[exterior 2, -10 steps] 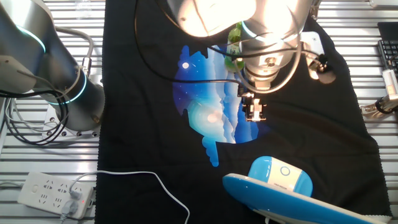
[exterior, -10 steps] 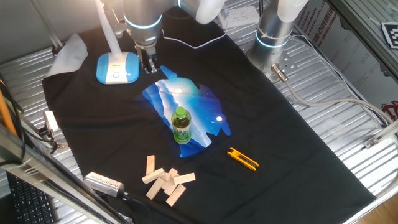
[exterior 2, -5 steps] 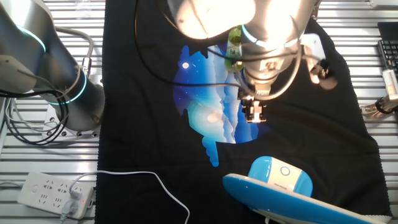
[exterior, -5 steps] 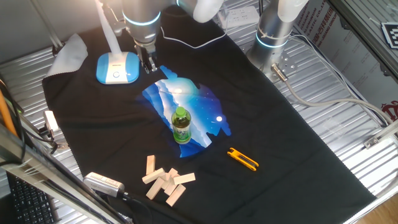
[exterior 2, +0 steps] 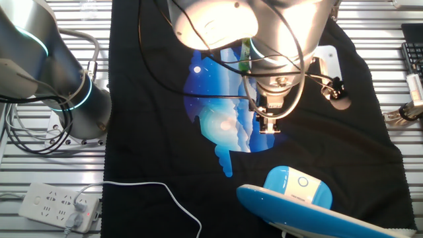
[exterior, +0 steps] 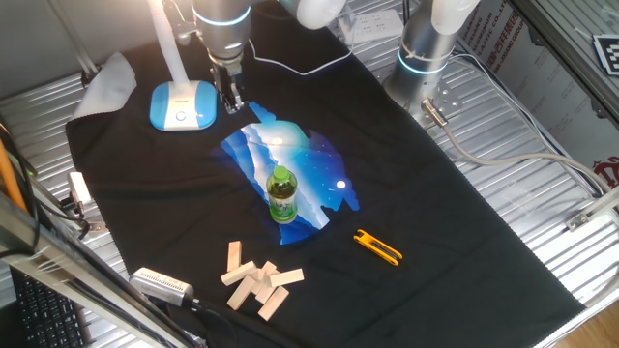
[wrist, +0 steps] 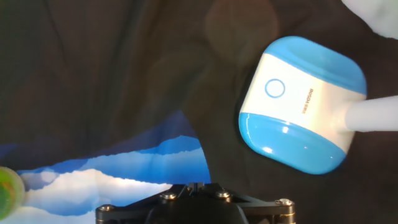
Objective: Turn off the desk lamp by pressing the button
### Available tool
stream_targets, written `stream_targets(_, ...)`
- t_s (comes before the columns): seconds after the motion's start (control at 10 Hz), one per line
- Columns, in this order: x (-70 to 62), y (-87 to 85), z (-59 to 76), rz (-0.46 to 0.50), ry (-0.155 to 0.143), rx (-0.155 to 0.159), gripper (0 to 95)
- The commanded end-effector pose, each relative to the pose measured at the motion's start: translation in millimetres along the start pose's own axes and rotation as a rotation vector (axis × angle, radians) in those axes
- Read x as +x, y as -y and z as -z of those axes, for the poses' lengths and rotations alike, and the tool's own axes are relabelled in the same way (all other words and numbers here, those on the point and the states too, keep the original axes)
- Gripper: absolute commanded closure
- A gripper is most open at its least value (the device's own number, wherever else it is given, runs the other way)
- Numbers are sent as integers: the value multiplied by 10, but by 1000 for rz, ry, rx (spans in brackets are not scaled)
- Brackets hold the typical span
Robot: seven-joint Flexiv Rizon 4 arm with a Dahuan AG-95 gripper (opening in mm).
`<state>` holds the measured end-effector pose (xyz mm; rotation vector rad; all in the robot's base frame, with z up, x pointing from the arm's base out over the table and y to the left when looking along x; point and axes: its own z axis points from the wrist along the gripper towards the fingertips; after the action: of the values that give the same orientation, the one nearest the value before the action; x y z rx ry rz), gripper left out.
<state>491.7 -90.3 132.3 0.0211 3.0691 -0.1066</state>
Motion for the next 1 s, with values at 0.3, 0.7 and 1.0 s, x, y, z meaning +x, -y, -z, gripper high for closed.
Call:
stream_targets(0.3, -149, 156, -110, 32, -24, -20, 950)
stream_targets(0.7, -264, 346, -245, 58, -28, -36, 950)
stream_targets(1.0, -337, 513, -381, 92, -29, -53, 950)
